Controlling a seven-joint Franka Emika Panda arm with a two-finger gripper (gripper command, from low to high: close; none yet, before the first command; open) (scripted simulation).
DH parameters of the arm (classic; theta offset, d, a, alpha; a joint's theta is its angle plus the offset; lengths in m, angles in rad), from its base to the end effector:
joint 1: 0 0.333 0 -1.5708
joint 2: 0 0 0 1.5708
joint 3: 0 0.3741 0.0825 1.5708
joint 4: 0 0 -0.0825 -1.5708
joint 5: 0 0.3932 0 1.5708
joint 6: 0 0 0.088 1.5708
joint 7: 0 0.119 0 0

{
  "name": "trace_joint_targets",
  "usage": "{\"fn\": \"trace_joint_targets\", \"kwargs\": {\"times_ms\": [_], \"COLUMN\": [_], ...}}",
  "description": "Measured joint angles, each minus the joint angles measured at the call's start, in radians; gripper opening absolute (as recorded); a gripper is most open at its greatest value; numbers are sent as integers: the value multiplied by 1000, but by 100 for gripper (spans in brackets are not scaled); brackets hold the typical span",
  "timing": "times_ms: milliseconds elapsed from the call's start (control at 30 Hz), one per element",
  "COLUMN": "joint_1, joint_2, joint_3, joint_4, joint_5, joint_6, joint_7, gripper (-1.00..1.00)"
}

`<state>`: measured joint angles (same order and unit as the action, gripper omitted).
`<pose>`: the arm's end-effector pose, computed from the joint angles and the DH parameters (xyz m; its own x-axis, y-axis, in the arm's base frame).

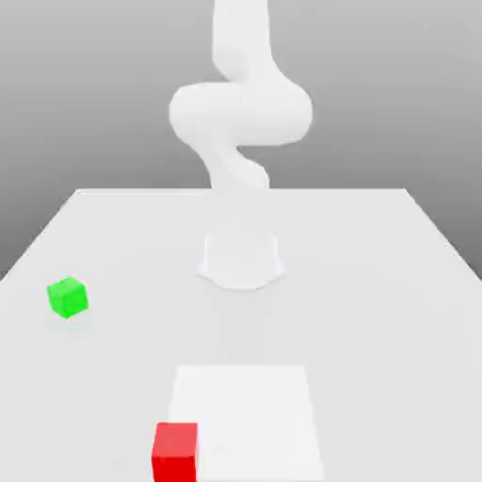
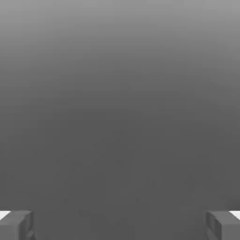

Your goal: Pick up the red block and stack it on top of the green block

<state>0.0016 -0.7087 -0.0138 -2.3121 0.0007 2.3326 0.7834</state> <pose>0.3597 -0.0066 0.7102 0.5220 -0.7149 0.4652 -0.5325 -0.6992 -0.4770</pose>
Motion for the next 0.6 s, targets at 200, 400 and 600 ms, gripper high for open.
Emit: {"fn": "trace_joint_targets", "kwargs": {"times_ms": [200,400,600], "joint_1": [5,3,-10], "joint_2": [223,441,659], "joint_3": [-37,-69,-91], "joint_4": [-30,-58,-87], "joint_5": [5,19,39], "joint_6": [80,157,235], "joint_7": [-43,-91,-144], "gripper": [0,0,0]}}
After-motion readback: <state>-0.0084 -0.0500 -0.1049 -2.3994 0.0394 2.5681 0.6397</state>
